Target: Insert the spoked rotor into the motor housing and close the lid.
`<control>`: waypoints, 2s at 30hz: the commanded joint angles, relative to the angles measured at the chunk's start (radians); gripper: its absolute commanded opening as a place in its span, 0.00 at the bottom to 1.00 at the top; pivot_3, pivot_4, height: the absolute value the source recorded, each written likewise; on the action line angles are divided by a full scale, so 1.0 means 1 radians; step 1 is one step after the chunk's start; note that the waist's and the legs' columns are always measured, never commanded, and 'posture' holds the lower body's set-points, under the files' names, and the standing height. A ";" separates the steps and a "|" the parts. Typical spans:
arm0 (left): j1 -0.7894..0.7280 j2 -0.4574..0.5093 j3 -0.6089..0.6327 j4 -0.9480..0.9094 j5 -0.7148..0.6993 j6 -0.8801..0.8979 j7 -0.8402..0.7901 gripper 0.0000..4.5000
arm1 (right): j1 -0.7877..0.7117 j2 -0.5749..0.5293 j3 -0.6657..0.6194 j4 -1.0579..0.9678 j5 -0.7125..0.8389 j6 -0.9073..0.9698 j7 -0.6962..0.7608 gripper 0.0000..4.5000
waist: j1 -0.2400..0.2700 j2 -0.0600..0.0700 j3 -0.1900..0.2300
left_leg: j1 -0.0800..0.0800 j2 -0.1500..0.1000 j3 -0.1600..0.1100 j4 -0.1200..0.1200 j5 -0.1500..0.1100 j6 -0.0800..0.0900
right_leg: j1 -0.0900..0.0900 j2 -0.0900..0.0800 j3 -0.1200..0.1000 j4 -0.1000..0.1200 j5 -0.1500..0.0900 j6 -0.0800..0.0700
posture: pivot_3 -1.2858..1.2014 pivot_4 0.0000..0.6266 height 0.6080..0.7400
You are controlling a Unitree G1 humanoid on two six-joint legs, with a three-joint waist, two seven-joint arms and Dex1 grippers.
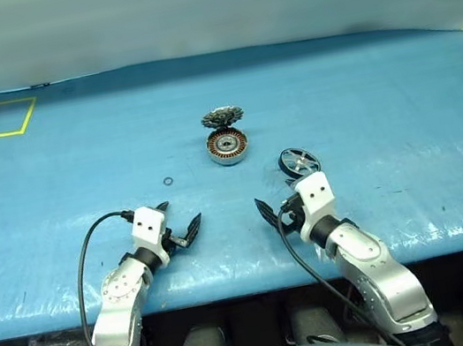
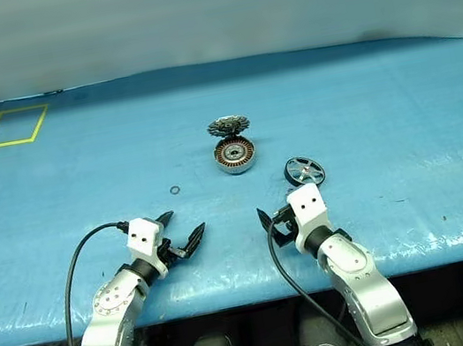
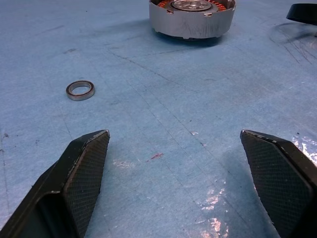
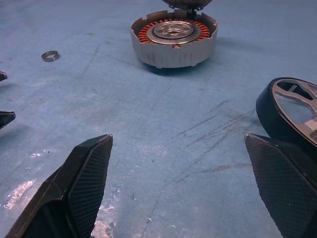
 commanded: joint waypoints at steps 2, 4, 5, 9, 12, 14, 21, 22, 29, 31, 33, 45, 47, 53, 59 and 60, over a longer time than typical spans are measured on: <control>-0.004 -0.001 -0.001 -0.039 -0.011 -0.017 -0.008 1.00 | -0.008 0.000 -0.004 -0.054 0.013 0.006 0.002 0.99 | 0.000 0.000 0.000 | 0.000 0.000 0.000 0.000 0.000 0.000 | 0.000 0.000 0.000 0.000 0.000 0.000 | 0.52 0.24 1.00; -0.005 0.001 0.000 -0.039 -0.011 -0.018 -0.010 1.00 | -0.008 -0.001 -0.003 -0.055 0.014 0.009 0.002 0.99 | 0.000 0.000 0.000 | 0.000 0.000 0.000 0.000 0.000 0.000 | 0.000 0.000 0.000 0.000 0.000 0.000 | 0.52 0.24 1.00; -0.005 0.001 0.000 -0.038 -0.011 -0.019 -0.011 1.00 | -0.008 -0.001 -0.003 -0.055 0.015 0.011 0.003 0.99 | 0.000 0.000 0.000 | 0.000 0.000 0.000 0.000 0.000 0.000 | 0.000 0.000 0.000 0.000 0.000 0.000 | 0.52 0.24 1.00; -0.007 0.000 0.000 -0.035 -0.010 -0.023 -0.013 1.00 | -0.010 -0.001 0.000 -0.056 0.015 0.020 0.004 0.99 | 0.000 0.000 0.000 | 0.000 0.000 0.000 0.000 0.000 0.000 | 0.000 0.000 0.000 0.000 0.000 0.000 | 0.52 0.24 1.00; -0.009 0.000 0.000 -0.034 -0.010 -0.025 -0.014 1.00 | -0.016 -0.002 0.001 -0.058 0.013 0.028 0.002 0.99 | 0.000 0.000 0.000 | 0.000 0.000 0.000 0.000 0.000 0.000 | 0.000 0.000 0.001 0.000 0.000 0.000 | 0.52 0.24 1.00; -0.011 0.001 0.000 -0.033 -0.010 -0.025 -0.016 1.00 | -0.032 -0.002 0.001 -0.067 0.021 0.059 0.003 0.99 | 0.000 0.000 0.000 | 0.000 0.000 0.000 0.000 0.000 0.000 | 0.000 0.000 0.001 0.000 0.000 0.000 | 0.52 0.24 1.00; -0.017 0.000 0.001 -0.031 -0.005 -0.019 -0.015 1.00 | -0.242 -0.152 0.103 -0.116 -0.007 0.331 0.093 0.99 | -0.002 0.000 0.000 | 0.000 0.000 0.003 0.000 0.000 0.000 | -0.002 0.000 0.003 0.001 0.001 0.000 | 0.52 0.24 1.00; -0.019 0.001 0.000 -0.030 -0.004 -0.018 -0.015 1.00 | -0.303 -0.199 0.136 -0.107 -0.016 0.370 0.131 0.99 | -0.003 0.000 0.000 | 0.000 0.000 0.003 0.000 0.000 0.000 | -0.002 0.000 0.003 0.001 0.001 0.000 | 0.52 0.24 1.00; -0.024 -0.004 0.001 -0.025 -0.004 -0.017 -0.011 1.00 | -0.680 -0.345 0.317 0.065 -0.057 0.434 0.336 0.99 | -0.004 -0.001 0.000 | 0.000 0.001 0.005 0.000 0.000 0.001 | -0.002 0.000 0.003 0.001 0.001 0.000 | 0.52 0.24 1.00; -0.022 -0.004 0.000 -0.026 -0.003 -0.018 -0.011 1.00 | -0.766 -0.338 0.360 0.157 -0.080 0.405 0.371 0.99 | -0.004 -0.001 0.000 | -0.001 0.000 0.006 0.000 0.000 0.002 | -0.002 0.000 0.004 0.000 0.001 0.000 | 0.52 0.24 1.00; -0.019 -0.005 -0.001 -0.028 -0.002 -0.019 -0.009 1.00 | -0.836 -0.326 0.401 0.256 -0.112 0.356 0.399 0.99 | -0.004 -0.001 0.000 | -0.001 0.000 0.007 0.000 -0.001 0.002 | -0.002 0.000 0.005 0.000 0.001 0.001 | 0.52 0.24 1.00; 0.024 0.000 -0.014 -0.063 0.014 -0.069 -0.005 1.00 | -1.079 -0.117 0.399 0.908 -0.240 -0.065 0.405 0.99 | -0.005 -0.001 0.000 | -0.003 0.000 0.012 -0.001 -0.001 0.002 | -0.007 -0.001 0.011 0.001 0.003 0.001 | 0.52 0.24 1.00; 0.029 0.002 -0.021 -0.066 0.016 -0.077 -0.009 1.00 | -1.091 -0.094 0.389 0.966 -0.247 -0.096 0.409 0.99 | -0.006 -0.001 0.000 | -0.003 0.000 0.012 -0.002 -0.001 0.002 | -0.006 -0.001 0.012 0.001 0.003 0.001 | 0.52 0.24 1.00; 0.036 -0.005 -0.037 -0.072 0.014 -0.082 0.000 1.00 | -1.104 -0.055 0.373 1.079 -0.274 -0.137 0.431 0.99 | -0.009 -0.001 0.000 | -0.003 0.000 0.012 -0.002 -0.001 0.002 | -0.007 -0.001 0.013 0.001 0.003 0.001 | 0.52 0.24 1.00; 0.039 -0.010 -0.042 -0.080 0.012 -0.075 0.010 1.00 | -1.115 -0.040 0.331 1.150 -0.287 -0.149 0.423 0.99 | -0.012 0.000 0.000 | -0.003 0.000 0.013 -0.003 -0.001 0.002 | -0.008 -0.001 0.014 0.001 0.003 0.001 | 0.52 0.24 1.00; 0.039 -0.010 -0.043 -0.081 0.013 -0.075 0.011 1.00 | -1.115 -0.041 0.334 1.156 -0.294 -0.148 0.437 0.99 | -0.012 0.000 0.000 | -0.003 0.000 0.013 -0.003 -0.001 0.002 | -0.008 -0.001 0.014 0.001 0.003 0.001 | 0.52 0.24 1.00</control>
